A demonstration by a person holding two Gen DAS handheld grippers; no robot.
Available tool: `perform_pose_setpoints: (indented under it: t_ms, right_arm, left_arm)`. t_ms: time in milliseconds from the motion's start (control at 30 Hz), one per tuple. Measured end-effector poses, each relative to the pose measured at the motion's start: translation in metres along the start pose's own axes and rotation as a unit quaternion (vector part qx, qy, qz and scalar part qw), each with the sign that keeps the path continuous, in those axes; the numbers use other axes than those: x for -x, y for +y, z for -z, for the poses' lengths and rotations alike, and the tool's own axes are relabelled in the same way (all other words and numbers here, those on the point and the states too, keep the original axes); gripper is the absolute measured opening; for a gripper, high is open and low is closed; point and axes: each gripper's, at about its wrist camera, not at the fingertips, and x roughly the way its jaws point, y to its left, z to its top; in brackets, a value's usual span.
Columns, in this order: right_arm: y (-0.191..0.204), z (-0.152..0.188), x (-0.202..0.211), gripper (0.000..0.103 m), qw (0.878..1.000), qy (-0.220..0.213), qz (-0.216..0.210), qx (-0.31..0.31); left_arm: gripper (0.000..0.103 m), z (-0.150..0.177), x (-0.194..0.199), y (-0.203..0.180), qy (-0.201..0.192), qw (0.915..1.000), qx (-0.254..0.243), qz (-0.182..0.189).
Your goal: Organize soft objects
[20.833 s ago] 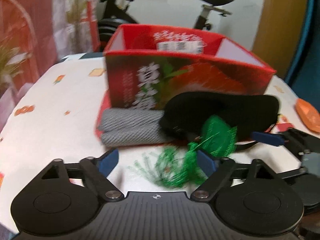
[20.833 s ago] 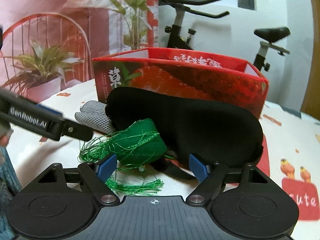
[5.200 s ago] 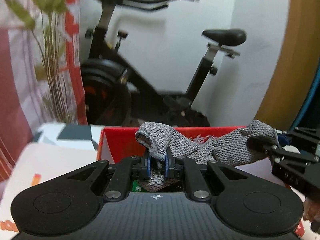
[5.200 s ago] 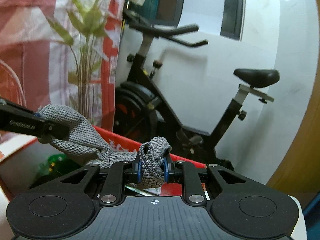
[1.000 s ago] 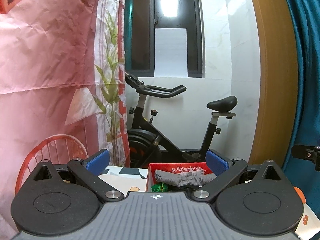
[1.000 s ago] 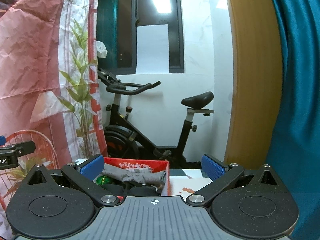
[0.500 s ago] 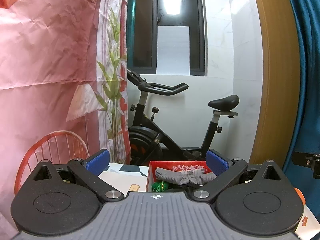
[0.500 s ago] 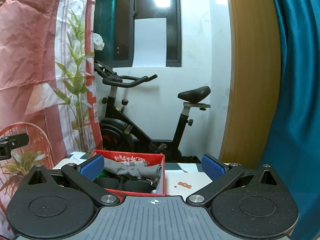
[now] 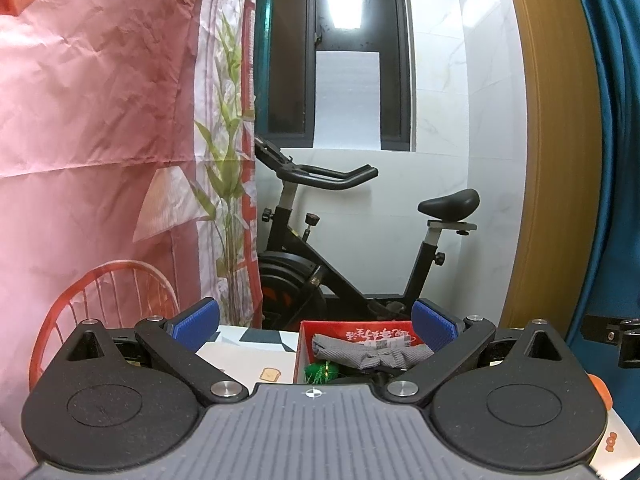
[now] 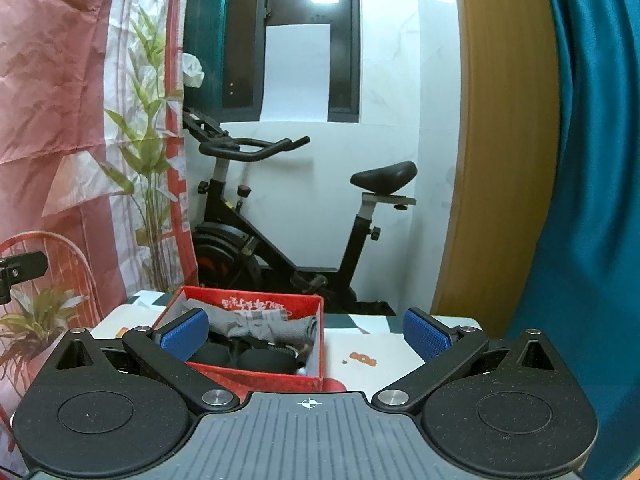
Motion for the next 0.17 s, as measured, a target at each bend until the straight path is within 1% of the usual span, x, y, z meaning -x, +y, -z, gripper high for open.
perform_pose_setpoints:
  t_ms: [167]
  right_arm:
    - [0.0000, 0.0008, -0.0001, 0.103, 1.000, 0.001, 0.004, 0.002]
  left_arm:
    - [0.103, 0.0007, -0.0002, -0.0013, 0.001, 1.0000, 0.000, -0.001]
